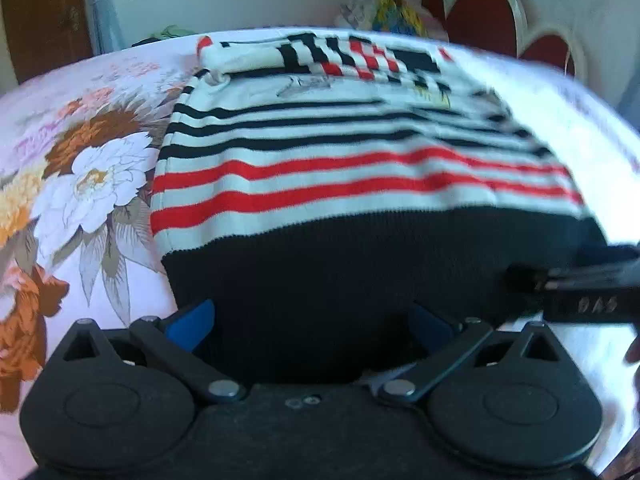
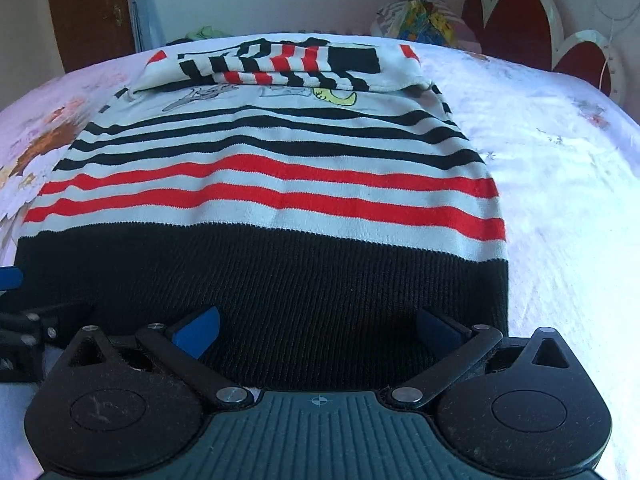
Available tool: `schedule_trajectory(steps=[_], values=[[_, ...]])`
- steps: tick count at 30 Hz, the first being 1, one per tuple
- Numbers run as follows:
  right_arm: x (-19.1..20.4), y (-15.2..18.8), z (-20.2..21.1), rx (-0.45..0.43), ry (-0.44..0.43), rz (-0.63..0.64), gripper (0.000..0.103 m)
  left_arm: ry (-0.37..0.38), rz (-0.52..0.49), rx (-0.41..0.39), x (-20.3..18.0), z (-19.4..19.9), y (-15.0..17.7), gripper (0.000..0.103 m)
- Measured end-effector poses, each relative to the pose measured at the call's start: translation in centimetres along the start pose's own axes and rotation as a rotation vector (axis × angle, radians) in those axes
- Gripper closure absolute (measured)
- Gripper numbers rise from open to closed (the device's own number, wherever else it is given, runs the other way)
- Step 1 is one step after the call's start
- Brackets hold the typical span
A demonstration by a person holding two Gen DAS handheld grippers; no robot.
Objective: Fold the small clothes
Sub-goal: 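Move both tools to the black hem band of the sweater, then grasp the black hem band with both tools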
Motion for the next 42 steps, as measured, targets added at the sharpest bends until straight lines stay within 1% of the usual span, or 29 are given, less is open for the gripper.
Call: schedule_trajectory(steps=[3, 4, 5, 7, 9, 12, 13, 16, 17, 18, 19, 21, 23, 26, 27, 28, 30, 36, 39, 41, 42], values=[[-0.6, -0.4, 0.8, -0.001, 0.007, -0.034, 0.000, 0.010, -0.004, 0.048, 0.2, 0.0, -0.5, 0.001], [-0.8, -0.5, 1.1, -0.009, 0.006, -0.036, 0.000, 0.017, 0.004, 0.060, 0.4, 0.1, -0.7, 0.002], [-1.0, -0.6, 1.5, -0.023, 0.010, -0.035, 0.000, 0.024, 0.021, 0.056, 0.7, 0.4, -0.7, 0.011], [-1.6, -0.9, 2.5, -0.057, 0.035, -0.027, 0.000, 0.012, 0.071, 0.025, 1.5, 1.3, -1.0, 0.023], [-2.1, -1.0, 3.1, -0.068, 0.042, -0.015, 0.000, 0.028, 0.093, 0.009, 2.2, 1.8, -1.3, 0.022], [-3.1, -0.8, 3.9, -0.073, 0.056, -0.013, 0.000, 0.038, 0.104, 0.026, 3.3, 1.7, -1.5, 0.021], [-3.6, -0.7, 4.1, -0.071, 0.058, -0.017, 0.000, 0.030, 0.106, 0.023, 3.7, 1.7, -1.5, 0.021], [-4.6, -0.5, 4.6, -0.078, 0.077, -0.028, 0.001, 0.000, 0.106, 0.020, 4.9, 1.5, -1.5, 0.028], [-4.9, -0.5, 4.6, -0.078, 0.076, -0.030, 0.004, 0.004, 0.109, 0.028, 5.1, 1.3, -1.4, 0.031], [-5.1, -0.4, 4.4, -0.067, 0.073, -0.034, 0.014, 0.016, 0.115, 0.039, 5.2, 1.1, -1.3, 0.033], [-5.3, -0.4, 4.1, -0.054, 0.066, -0.039, 0.017, 0.028, 0.126, 0.048, 5.4, 0.7, -1.3, 0.034], [-5.6, -0.4, 3.3, -0.030, 0.055, -0.046, 0.017, 0.027, 0.128, 0.042, 5.3, 0.5, -1.3, 0.034], [-5.9, -0.5, 2.8, -0.025, 0.066, -0.043, 0.017, 0.031, 0.124, 0.044, 5.0, 0.4, -1.5, 0.034], [-7.0, -0.7, 2.4, -0.016, 0.064, -0.078, 0.017, 0.045, 0.136, 0.050, 5.0, 0.3, -1.5, 0.036], [-7.4, -0.8, 2.4, -0.013, 0.071, -0.086, 0.022, 0.050, 0.138, 0.050, 5.1, 0.3, -1.5, 0.037], [-7.9, -0.8, 2.2, -0.002, 0.075, -0.094, 0.031, 0.055, 0.141, 0.051, 5.1, 0.3, -1.5, 0.039], [-8.6, -0.7, 1.6, 0.032, 0.064, -0.105, 0.038, 0.065, 0.153, 0.053, 5.2, 0.4, -1.5, 0.042], [-9.4, -0.9, 1.1, 0.054, 0.055, -0.124, 0.038, 0.091, 0.163, 0.076, 4.9, 0.5, -1.7, 0.053], [-9.5, -0.8, 1.5, 0.055, 0.068, -0.117, 0.038, 0.120, 0.186, 0.086, 5.1, 0.6, -1.7, 0.066], [-9.6, -0.6, 1.5, 0.060, 0.065, -0.121, 0.038, 0.137, 0.207, 0.095, 5.4, 0.8, -1.5, 0.071], [-9.6, -0.7, 1.4, 0.063, 0.060, -0.128, 0.038, 0.145, 0.214, 0.102, 5.5, 0.9, -1.4, 0.071]])
Point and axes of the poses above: each gripper's, at about its wrist camera, not at the fingertips, and z roughly against the way its jaws point, x to its left, y to its underside, the point moved 4 cm from there along -z, roughly the way its jaws point, and after that the axes turned 2 degrees about z, right-handed, at the moved point
